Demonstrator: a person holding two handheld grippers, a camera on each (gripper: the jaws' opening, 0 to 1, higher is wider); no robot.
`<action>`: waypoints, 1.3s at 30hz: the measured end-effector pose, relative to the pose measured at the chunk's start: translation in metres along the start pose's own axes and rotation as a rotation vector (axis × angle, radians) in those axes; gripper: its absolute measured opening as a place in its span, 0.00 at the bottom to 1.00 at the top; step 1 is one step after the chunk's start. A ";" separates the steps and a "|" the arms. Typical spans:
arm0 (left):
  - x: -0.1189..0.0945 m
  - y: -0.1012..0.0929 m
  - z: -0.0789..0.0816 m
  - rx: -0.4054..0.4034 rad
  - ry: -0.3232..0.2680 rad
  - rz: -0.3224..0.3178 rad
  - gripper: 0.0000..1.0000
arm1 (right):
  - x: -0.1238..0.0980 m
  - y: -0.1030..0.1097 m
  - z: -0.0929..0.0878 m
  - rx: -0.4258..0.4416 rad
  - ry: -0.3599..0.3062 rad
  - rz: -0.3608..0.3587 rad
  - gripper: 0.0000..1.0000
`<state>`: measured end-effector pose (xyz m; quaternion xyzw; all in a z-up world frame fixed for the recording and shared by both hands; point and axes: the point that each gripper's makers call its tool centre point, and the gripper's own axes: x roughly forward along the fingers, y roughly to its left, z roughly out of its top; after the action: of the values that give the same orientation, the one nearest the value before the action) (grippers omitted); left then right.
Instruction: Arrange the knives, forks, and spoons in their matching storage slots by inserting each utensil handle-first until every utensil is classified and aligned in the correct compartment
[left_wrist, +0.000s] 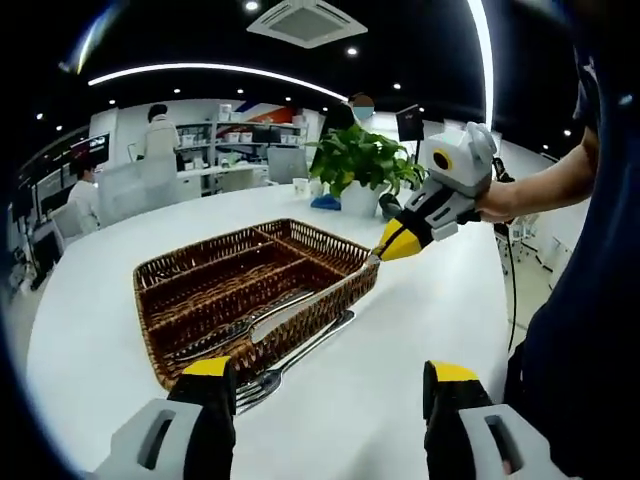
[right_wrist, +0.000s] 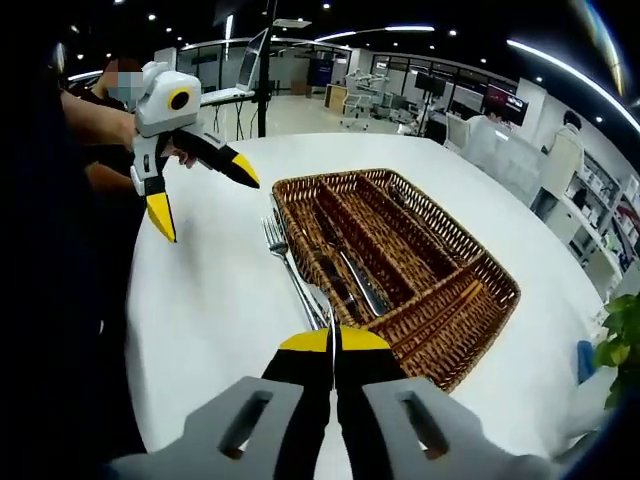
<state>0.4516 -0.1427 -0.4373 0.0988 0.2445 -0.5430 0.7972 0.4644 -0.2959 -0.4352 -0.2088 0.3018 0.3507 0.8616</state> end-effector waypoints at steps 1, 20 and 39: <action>-0.002 0.001 0.001 -0.004 -0.001 0.005 0.84 | 0.001 -0.003 0.002 -0.002 0.000 0.003 0.00; -0.017 0.004 0.008 0.007 -0.005 0.033 1.00 | 0.042 -0.042 0.028 -0.042 0.032 0.088 0.00; -0.028 0.015 0.004 -0.003 -0.008 0.111 1.00 | 0.084 -0.065 0.051 -0.036 0.058 0.074 0.00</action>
<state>0.4581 -0.1159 -0.4215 0.1089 0.2360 -0.4979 0.8273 0.5785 -0.2702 -0.4444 -0.2231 0.3278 0.3816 0.8349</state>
